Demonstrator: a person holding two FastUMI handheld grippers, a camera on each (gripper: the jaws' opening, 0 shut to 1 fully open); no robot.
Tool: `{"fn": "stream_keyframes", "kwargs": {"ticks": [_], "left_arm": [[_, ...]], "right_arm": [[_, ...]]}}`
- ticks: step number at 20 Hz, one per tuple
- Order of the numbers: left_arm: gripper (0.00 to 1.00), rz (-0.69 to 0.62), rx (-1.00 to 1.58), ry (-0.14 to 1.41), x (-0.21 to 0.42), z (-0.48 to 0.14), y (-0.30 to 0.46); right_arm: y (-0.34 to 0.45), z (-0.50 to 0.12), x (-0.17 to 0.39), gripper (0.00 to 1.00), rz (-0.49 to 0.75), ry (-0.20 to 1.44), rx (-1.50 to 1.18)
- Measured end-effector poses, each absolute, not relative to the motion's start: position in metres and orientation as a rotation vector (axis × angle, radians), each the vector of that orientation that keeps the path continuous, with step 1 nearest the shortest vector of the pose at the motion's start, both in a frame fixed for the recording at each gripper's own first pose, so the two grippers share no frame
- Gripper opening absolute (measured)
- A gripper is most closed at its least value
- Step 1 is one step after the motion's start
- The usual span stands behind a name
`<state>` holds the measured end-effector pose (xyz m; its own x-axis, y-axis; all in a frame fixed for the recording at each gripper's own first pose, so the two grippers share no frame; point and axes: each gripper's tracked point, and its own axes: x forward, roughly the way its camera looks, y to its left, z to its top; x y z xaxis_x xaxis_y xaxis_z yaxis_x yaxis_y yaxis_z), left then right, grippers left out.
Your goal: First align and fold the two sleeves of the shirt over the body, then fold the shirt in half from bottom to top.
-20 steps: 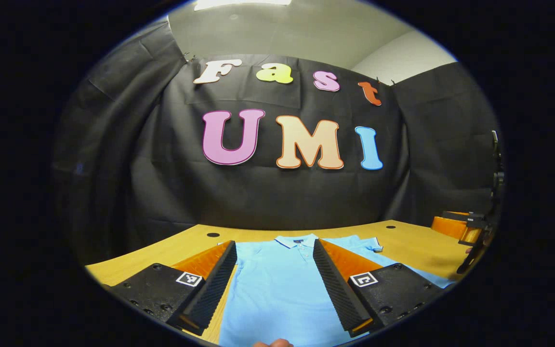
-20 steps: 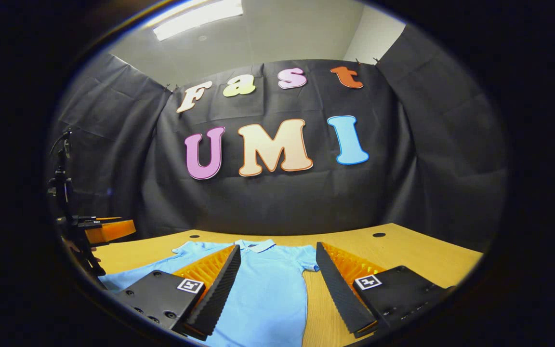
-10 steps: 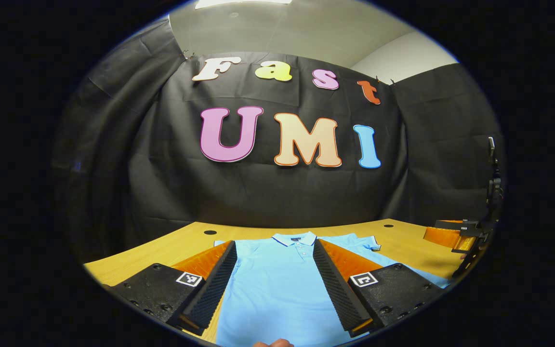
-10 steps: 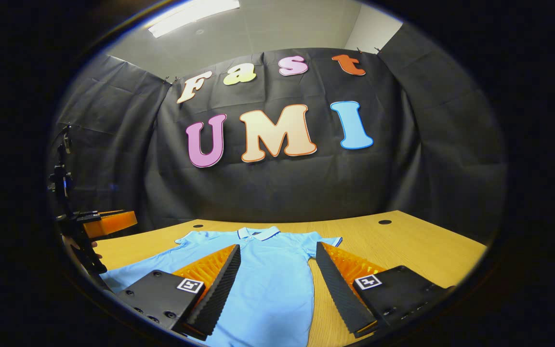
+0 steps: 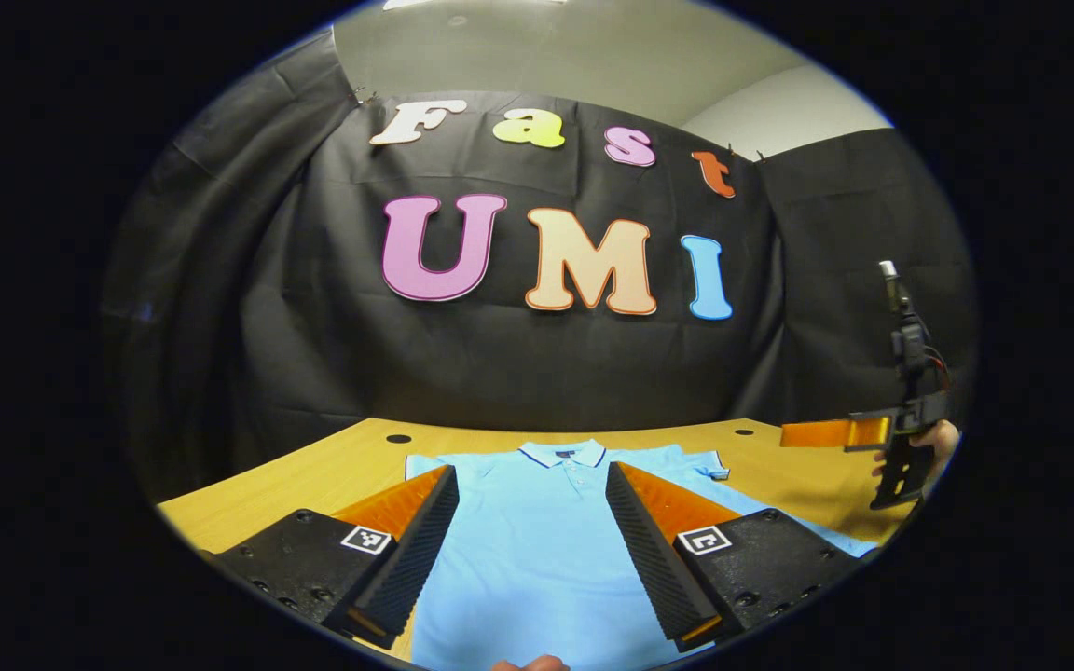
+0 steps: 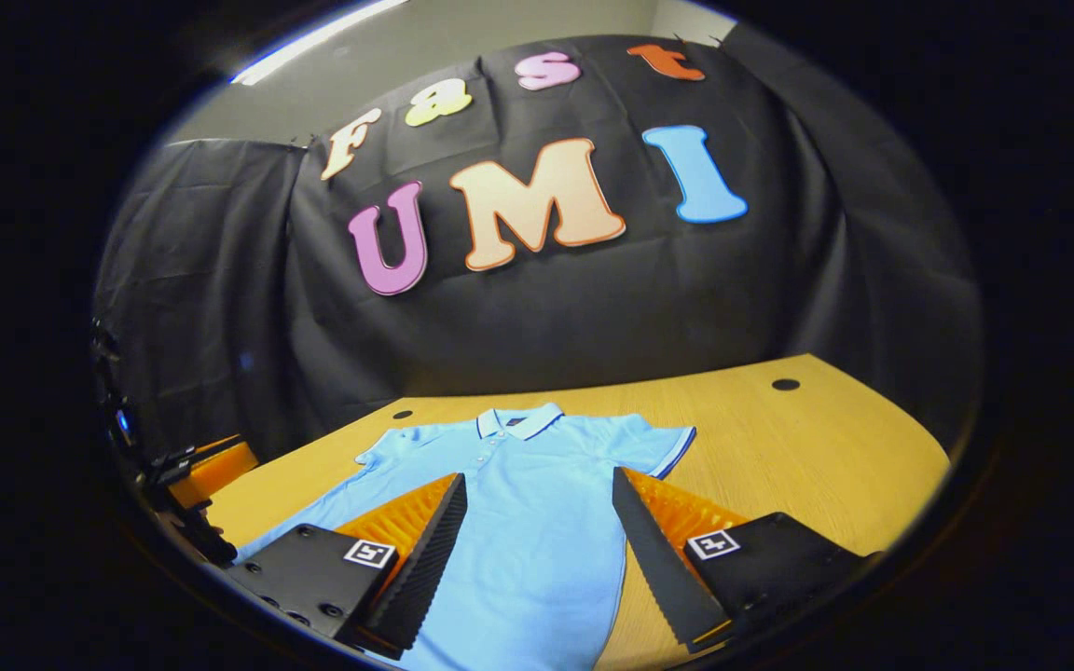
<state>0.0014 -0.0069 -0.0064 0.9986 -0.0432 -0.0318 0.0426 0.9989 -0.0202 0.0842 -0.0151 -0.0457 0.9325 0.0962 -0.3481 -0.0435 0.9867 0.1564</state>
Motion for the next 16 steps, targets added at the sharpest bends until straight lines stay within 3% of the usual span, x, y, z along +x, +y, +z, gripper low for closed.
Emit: {"fn": "stream_keyframes", "kwargs": {"ticks": [10,15,16], "left_arm": [[0.95,-0.034,-0.066,0.064,0.008,-0.015,0.011],[0.95,0.02,-0.062,0.078,0.012,-0.02,0.035],[0.95,0.031,-0.057,0.077,0.012,-0.021,0.039]], "right_arm": [[-0.089,-0.099,0.22,0.97,-0.107,0.534,0.061],[-0.114,-0.153,0.256,0.98,-0.185,0.646,0.04],[-0.118,-0.16,0.261,0.94,-0.192,0.655,0.032]]}}
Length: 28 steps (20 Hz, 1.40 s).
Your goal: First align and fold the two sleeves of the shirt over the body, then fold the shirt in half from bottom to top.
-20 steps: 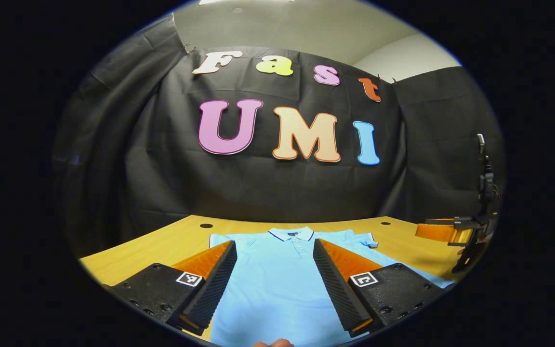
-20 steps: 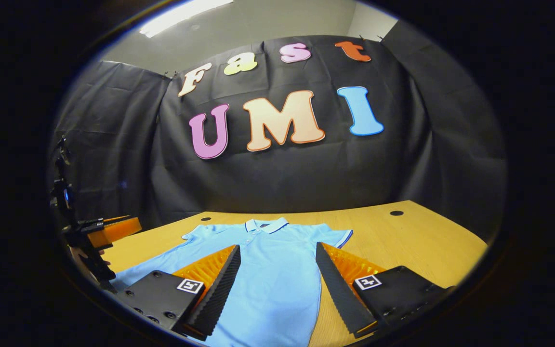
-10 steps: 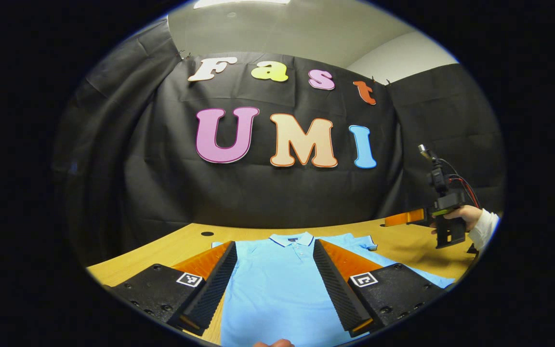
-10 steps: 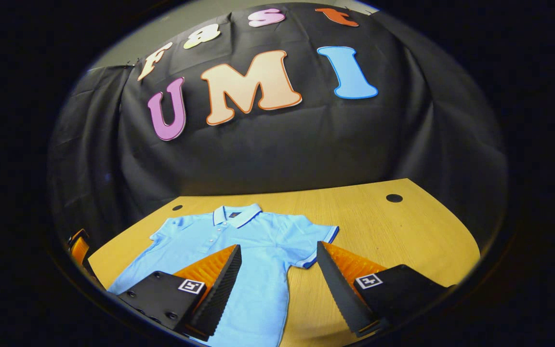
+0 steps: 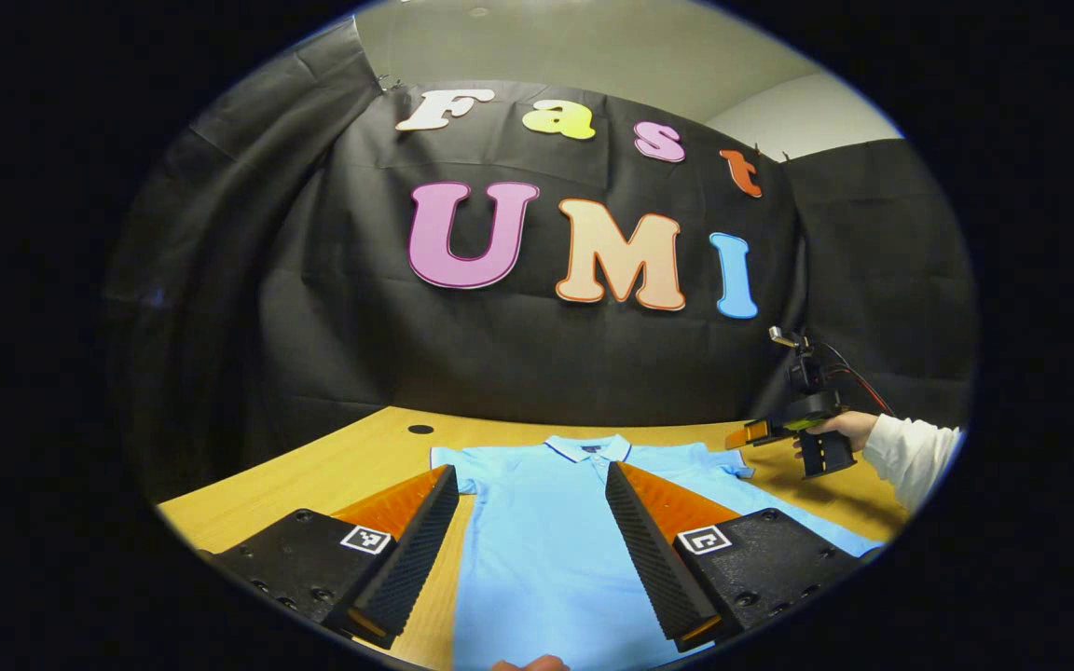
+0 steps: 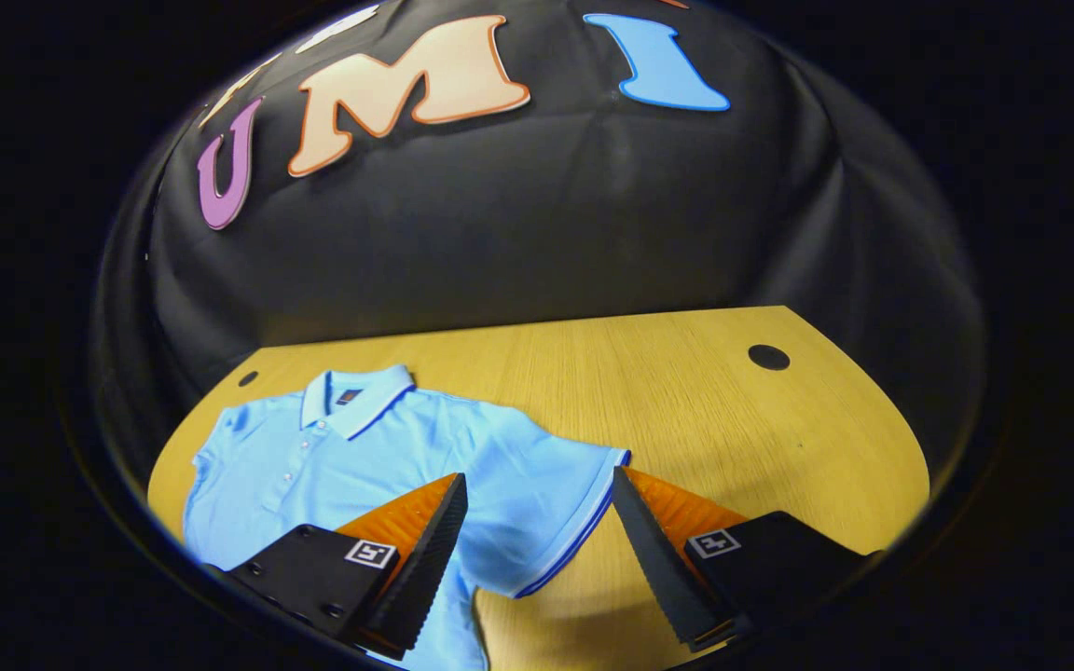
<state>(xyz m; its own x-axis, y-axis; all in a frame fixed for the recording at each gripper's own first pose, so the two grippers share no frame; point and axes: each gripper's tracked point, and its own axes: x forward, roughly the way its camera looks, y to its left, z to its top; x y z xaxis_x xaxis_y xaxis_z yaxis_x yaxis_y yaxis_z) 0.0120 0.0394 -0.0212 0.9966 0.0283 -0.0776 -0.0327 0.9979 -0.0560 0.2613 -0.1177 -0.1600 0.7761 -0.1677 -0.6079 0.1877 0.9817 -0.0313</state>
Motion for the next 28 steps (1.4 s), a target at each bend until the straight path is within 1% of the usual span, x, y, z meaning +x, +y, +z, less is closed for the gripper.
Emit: {"fn": "stream_keyframes", "kwargs": {"ticks": [1,2,3,4,5,6,7,8,9,10,11,12,13,14,15,16,17,19,21,24,27,28], "left_arm": [[0.95,0.036,-0.054,0.078,0.013,-0.021,0.042],[0.95,0.041,-0.052,0.081,0.014,-0.024,0.044],[0.95,0.043,-0.054,0.089,0.015,-0.026,0.045],[0.95,0.043,-0.056,0.093,0.015,-0.028,0.046],[0.95,0.044,-0.058,0.099,0.015,-0.03,0.046],[0.95,0.043,-0.06,0.104,0.015,-0.033,0.046],[0.95,0.044,-0.063,0.107,0.017,-0.033,0.047],[0.95,0.043,-0.065,0.113,0.018,-0.036,0.047],[0.95,0.042,-0.068,0.12,0.019,-0.038,0.046],[0.95,0.039,-0.069,0.126,0.019,-0.041,0.045],[0.95,0.038,-0.07,0.128,0.019,-0.04,0.044],[0.95,0.038,-0.069,0.126,0.018,-0.04,0.045],[0.95,0.037,-0.066,0.123,0.018,-0.038,0.045],[0.95,0.038,-0.064,0.118,0.018,-0.038,0.044],[0.95,0.037,-0.062,0.114,0.018,-0.037,0.045],[0.95,0.035,-0.062,0.111,0.017,-0.036,0.043],[0.95,0.032,-0.061,0.11,0.017,-0.035,0.042],[0.95,0.031,-0.061,0.111,0.017,-0.034,0.042],[0.95,0.028,-0.063,0.11,0.017,-0.034,0.042],[0.95,0.024,-0.077,0.103,0.016,-0.032,0.041],[0.95,0.024,-0.078,0.105,0.017,-0.033,0.042],[0.95,0.024,-0.08,0.11,0.017,-0.036,0.042]], "right_arm": [[-0.12,-0.167,0.266,0.97,-0.198,0.664,0.025],[-0.124,-0.172,0.269,0.94,-0.217,0.671,0.025],[-0.127,-0.178,0.27,0.97,-0.231,0.686,0.032],[-0.129,-0.184,0.27,0.97,-0.239,0.703,0.044],[-0.128,-0.189,0.269,0.94,-0.242,0.72,0.054],[-0.128,-0.192,0.268,0.97,-0.241,0.737,0.055],[-0.13,-0.192,0.27,0.94,-0.243,0.732,0.038],[-0.131,-0.194,0.27,0.97,-0.247,0.738,0.028],[-0.13,-0.192,0.268,0.92,-0.243,0.74,0.015],[-0.133,-0.193,0.269,0.97,-0.248,0.741,-0.007],[-0.133,-0.193,0.268,0.92,-0.239,0.736,-0.019],[-0.131,-0.194,0.269,0.9,-0.232,0.737,-0.019],[-0.128,-0.193,0.27,0.82,-0.229,0.732,-0.018],[-0.126,-0.195,0.271,0.81,-0.222,0.729,-0.014],[-0.123,-0.195,0.272,0.65,-0.216,0.726,-0.007],[-0.121,-0.194,0.273,0.56,-0.208,0.723,0.001],[-0.117,-0.196,0.273,0.41,-0.201,0.726,0.018],[-0.114,-0.197,0.275,0.14,-0.205,0.73,0.038],[-0.113,-0.195,0.273,0.04,-0.214,0.734,0.05],[-0.104,-0.191,0.273,0.03,-0.185,0.727,0.055],[-0.079,-0.166,0.281,0.03,-0.141,0.65,0.053],[-0.068,-0.154,0.285,0.0,-0.12,0.619,0.08]]}}
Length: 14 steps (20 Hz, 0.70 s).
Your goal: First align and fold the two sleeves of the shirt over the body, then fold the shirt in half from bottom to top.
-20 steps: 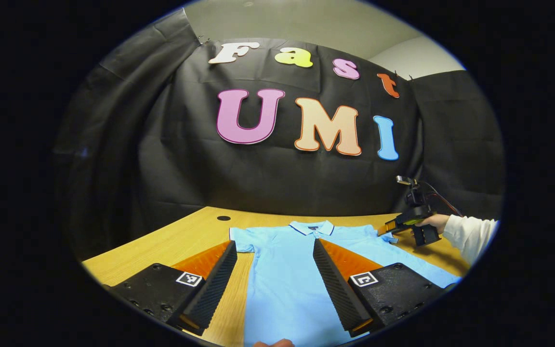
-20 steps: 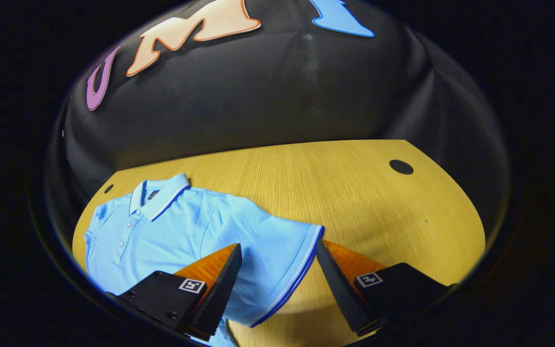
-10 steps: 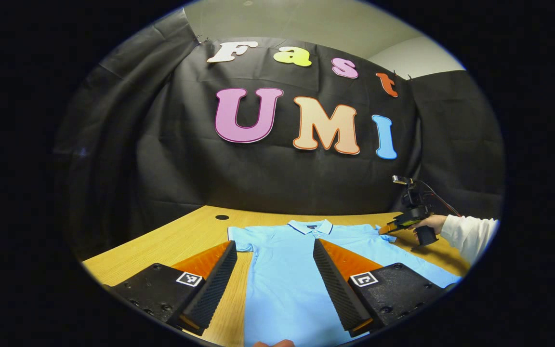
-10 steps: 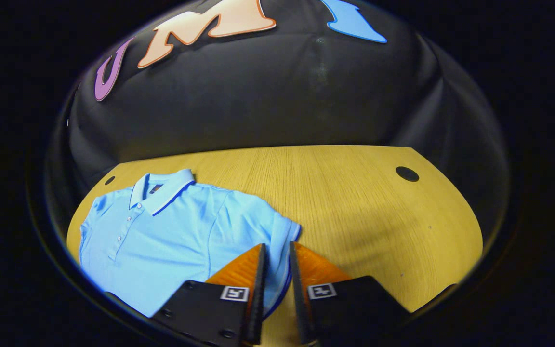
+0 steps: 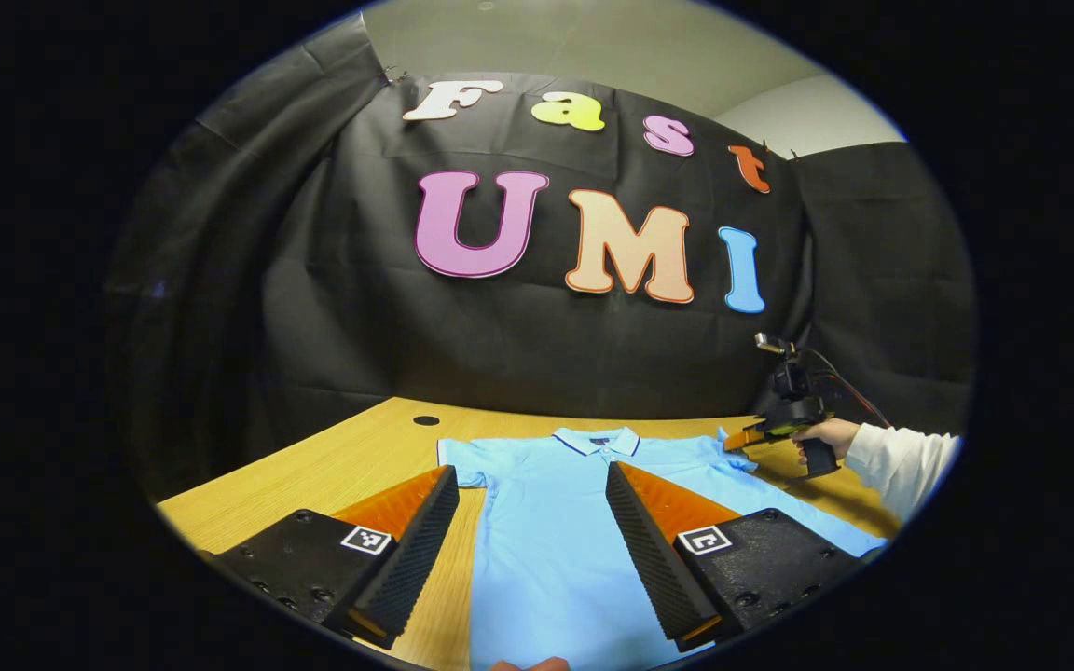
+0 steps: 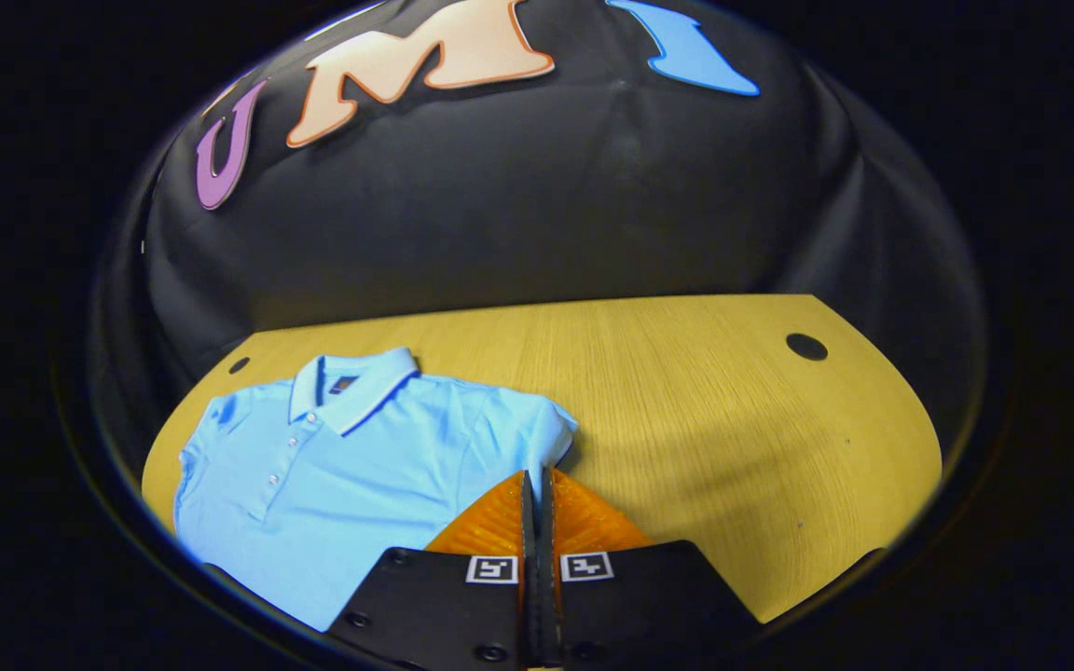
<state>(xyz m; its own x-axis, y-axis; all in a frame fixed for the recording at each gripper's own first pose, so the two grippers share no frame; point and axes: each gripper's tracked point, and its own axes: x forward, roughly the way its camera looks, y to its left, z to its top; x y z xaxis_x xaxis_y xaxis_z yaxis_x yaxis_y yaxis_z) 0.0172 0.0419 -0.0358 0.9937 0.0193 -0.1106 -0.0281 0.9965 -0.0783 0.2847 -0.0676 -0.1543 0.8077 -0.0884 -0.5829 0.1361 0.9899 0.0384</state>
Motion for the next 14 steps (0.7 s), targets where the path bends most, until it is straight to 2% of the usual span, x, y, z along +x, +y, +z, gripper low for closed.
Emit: {"fn": "stream_keyframes", "kwargs": {"ticks": [3,8,14], "left_arm": [[0.95,0.017,-0.09,0.121,0.018,-0.039,0.04],[0.95,0.018,-0.109,0.123,0.018,-0.04,0.042],[0.95,0.033,-0.104,0.125,0.019,-0.042,0.048]], "right_arm": [[-0.026,-0.128,0.291,0.02,-0.029,0.564,0.19],[0.05,-0.133,0.288,0.03,0.139,0.576,0.286],[0.094,-0.173,0.288,0.02,0.186,0.64,0.32]]}}
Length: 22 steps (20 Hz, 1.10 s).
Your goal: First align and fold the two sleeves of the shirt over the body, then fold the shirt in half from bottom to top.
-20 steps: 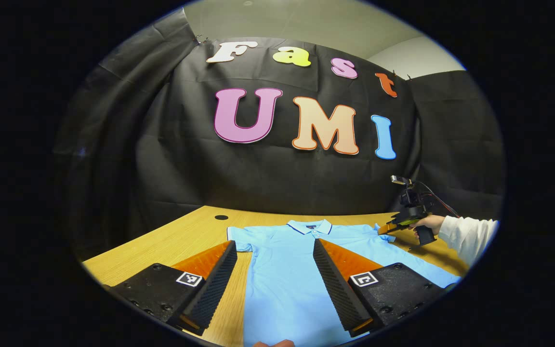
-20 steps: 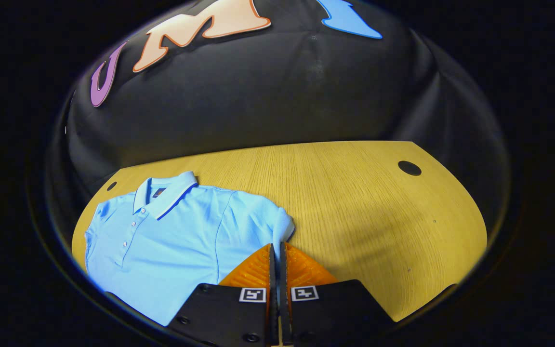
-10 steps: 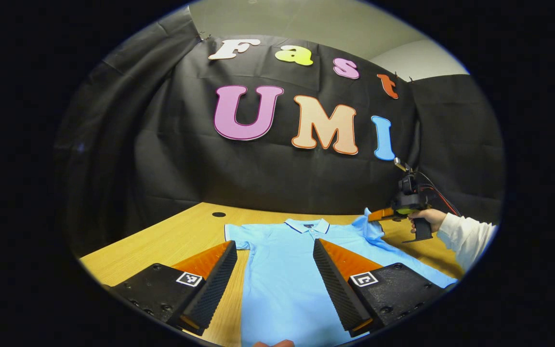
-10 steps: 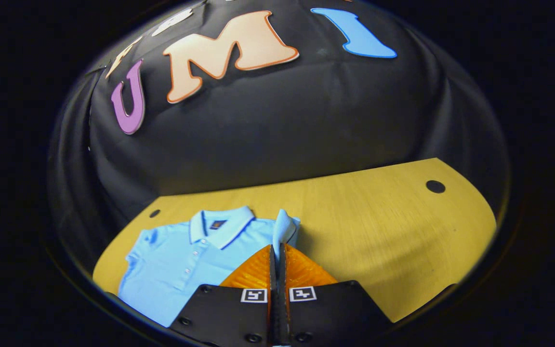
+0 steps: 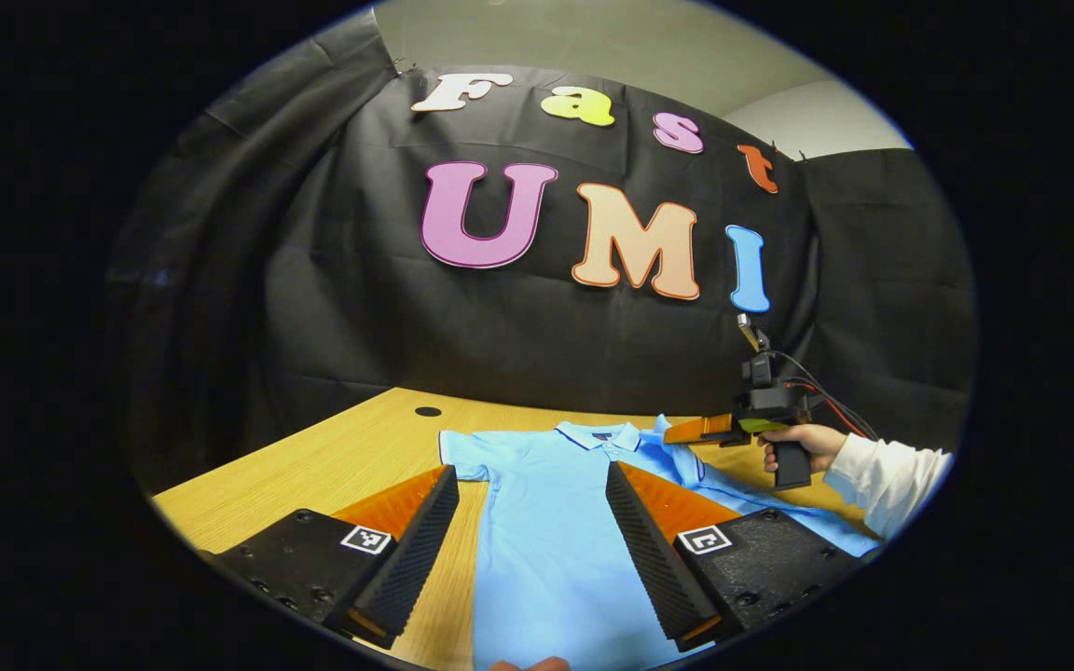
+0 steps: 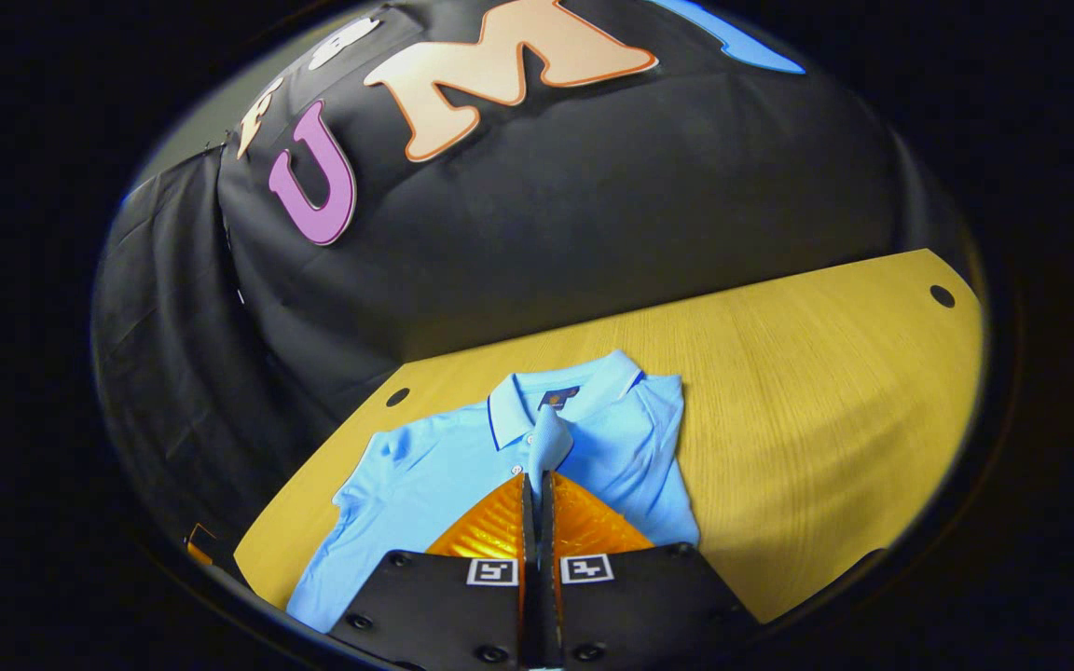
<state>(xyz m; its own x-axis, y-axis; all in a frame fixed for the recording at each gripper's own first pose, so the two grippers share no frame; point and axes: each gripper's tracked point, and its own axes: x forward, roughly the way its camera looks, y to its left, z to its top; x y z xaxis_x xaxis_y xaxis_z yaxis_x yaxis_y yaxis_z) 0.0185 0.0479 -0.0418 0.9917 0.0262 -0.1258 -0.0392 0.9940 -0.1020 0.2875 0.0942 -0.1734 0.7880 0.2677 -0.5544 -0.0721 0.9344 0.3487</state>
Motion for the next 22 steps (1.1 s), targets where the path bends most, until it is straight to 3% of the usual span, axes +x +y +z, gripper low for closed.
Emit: {"fn": "stream_keyframes", "kwargs": {"ticks": [2,4,5,6,8,13,14,17,22], "left_arm": [[0.95,0.04,-0.104,0.127,0.02,-0.043,0.051],[0.95,0.046,-0.109,0.135,0.021,-0.047,0.053],[0.95,0.044,-0.115,0.142,0.022,-0.05,0.052],[0.95,0.045,-0.121,0.153,0.023,-0.054,0.052],[0.95,0.047,-0.134,0.174,0.024,-0.062,0.053],[0.95,0.078,-0.138,0.227,0.041,-0.076,0.071],[0.95,0.071,-0.137,0.238,0.047,-0.077,0.075],[0.95,0.033,-0.149,0.311,0.071,-0.088,0.081],[0.95,0.002,-0.13,0.4,0.124,-0.1,0.097]], "right_arm": [[0.105,-0.173,0.283,0.03,0.214,0.65,0.344],[0.112,-0.173,0.275,0.16,0.242,0.656,0.315],[0.112,-0.172,0.27,0.4,0.253,0.651,0.28],[0.111,-0.166,0.265,0.47,0.263,0.631,0.252],[0.115,-0.151,0.252,0.98,0.286,0.59,0.243],[0.099,-0.101,0.2,0.98,0.279,0.447,0.231],[0.093,-0.09,0.187,0.94,0.264,0.41,0.215],[0.076,-0.064,0.142,0.98,0.23,0.304,0.175],[0.045,-0.06,0.085,0.98,0.17,0.256,0.111]]}}
